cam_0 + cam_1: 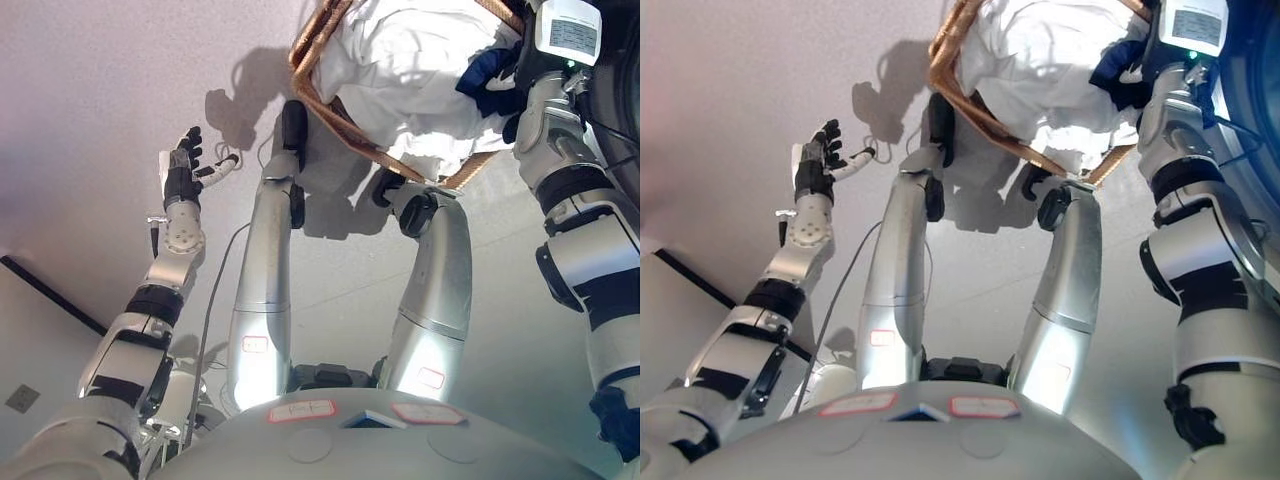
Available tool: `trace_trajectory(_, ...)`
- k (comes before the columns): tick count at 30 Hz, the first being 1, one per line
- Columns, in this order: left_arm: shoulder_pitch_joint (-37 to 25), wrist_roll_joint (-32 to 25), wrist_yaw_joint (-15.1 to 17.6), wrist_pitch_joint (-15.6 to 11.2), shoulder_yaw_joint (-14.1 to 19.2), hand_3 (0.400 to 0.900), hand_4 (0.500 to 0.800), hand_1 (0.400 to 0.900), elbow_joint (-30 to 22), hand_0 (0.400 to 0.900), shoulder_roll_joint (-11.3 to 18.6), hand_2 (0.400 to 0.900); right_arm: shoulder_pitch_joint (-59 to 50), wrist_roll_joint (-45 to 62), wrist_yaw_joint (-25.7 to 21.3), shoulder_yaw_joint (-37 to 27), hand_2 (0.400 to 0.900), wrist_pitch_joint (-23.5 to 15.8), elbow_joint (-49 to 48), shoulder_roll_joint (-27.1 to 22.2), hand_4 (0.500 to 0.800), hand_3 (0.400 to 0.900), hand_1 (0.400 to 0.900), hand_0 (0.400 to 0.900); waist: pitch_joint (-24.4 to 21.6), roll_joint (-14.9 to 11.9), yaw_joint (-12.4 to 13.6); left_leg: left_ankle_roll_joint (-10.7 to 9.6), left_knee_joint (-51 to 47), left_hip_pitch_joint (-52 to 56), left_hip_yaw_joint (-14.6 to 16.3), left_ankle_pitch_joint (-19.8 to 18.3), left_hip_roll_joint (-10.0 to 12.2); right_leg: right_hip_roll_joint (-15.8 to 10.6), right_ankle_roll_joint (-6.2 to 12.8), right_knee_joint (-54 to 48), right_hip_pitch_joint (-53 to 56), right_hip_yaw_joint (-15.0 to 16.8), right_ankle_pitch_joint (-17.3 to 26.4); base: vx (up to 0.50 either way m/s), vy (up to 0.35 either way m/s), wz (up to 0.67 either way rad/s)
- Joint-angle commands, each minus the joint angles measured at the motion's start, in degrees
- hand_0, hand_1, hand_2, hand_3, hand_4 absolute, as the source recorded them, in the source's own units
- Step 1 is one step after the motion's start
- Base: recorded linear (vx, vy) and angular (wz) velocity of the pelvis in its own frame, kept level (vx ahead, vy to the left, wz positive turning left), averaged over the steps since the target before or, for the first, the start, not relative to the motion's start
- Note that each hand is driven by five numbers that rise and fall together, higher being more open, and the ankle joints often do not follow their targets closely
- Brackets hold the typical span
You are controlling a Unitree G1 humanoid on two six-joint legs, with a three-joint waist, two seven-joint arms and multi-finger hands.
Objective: Put the clothes in the basket into the washing machine.
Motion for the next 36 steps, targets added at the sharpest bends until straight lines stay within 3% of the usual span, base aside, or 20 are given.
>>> trace_trajectory(1, 5.7, -0.7, 2.4, -1.8, 1.1, 0.900, 0.800, 0.900, 2.9, 0.900, 0.3, 0.900, -0.4, -1.4, -3.9, 2.4, 0.400, 4.2, 2.7, -5.9, 0.500, 0.400, 0.400, 0.400, -4.4, 3.6, -1.1, 2.3, 5.9, 0.7, 3.8, -9.0, -2.4, 5.0, 2.00, -4.0, -0.3, 2.3, 8.5, 0.00, 0.000, 0.00)
trace_trajectory(14, 2.3, 0.6, 3.5, -1.2, 1.4, 0.900, 0.800, 0.900, 10.2, 0.900, -2.3, 0.900, 0.1, 3.0, -7.3, -0.6, 0.400, 2.4, -3.0, -2.7, 0.500, 0.400, 0.400, 0.400, -5.9, 2.2, -2.5, 2.6, -2.0, 5.8, 3.7, -6.5, -1.7, 6.6, 2.56, -11.3, 4.9, 1.9, 11.3, 0.00, -0.005, -0.07)
trace_trajectory(22, -0.5, 1.2, 3.5, -0.2, 3.0, 0.900, 0.800, 0.900, 16.5, 0.900, -2.9, 0.900, 1.9, 13.8, -9.3, -8.9, 0.400, -1.1, -10.2, -0.6, 0.500, 0.400, 0.400, 0.400, -5.4, 1.4, -4.0, 2.3, -10.7, 12.5, 3.9, -3.9, -0.2, 8.2, 2.94, -20.1, 11.6, 2.0, 14.5, -0.03, 0.005, -0.15)
trace_trajectory(23, -1.7, 1.2, 3.3, 0.4, 3.6, 0.900, 0.800, 0.900, 19.7, 0.900, -3.1, 0.900, 2.9, 17.2, -9.6, -11.4, 0.400, -2.3, -12.1, 0.4, 0.500, 0.400, 0.400, 0.400, -5.5, 1.2, -4.6, 2.2, -12.7, 14.3, 4.0, -3.4, 0.2, 8.5, 3.26, -22.3, 13.3, 2.1, 15.5, -0.02, -0.018, -0.12)
trace_trajectory(27, -2.9, 2.5, 2.8, 1.6, 4.8, 0.900, 0.800, 0.900, 24.4, 0.900, -3.5, 0.900, 7.9, 23.2, -9.2, -16.7, 0.400, -5.1, -16.1, 3.4, 0.500, 0.400, 0.400, 0.400, -5.6, 0.8, -5.8, 1.7, -17.2, 19.4, 4.0, -2.1, 0.7, 9.1, 3.41, -27.9, 18.2, 2.7, 17.1, -0.01, -0.014, -0.12)
trace_trajectory(36, -2.2, 3.4, 1.7, 2.1, 8.2, 0.900, 0.800, 0.900, 27.9, 0.900, -1.7, 0.900, 13.8, 30.3, -6.1, -22.4, 0.400, -8.2, -19.9, 6.0, 0.500, 0.400, 0.400, 0.400, -5.5, 0.4, -6.4, 1.8, -21.9, 25.3, 5.4, -0.7, 1.8, 9.6, 4.04, -35.4, 23.9, 4.2, 20.5, -0.01, 0.018, -0.22)
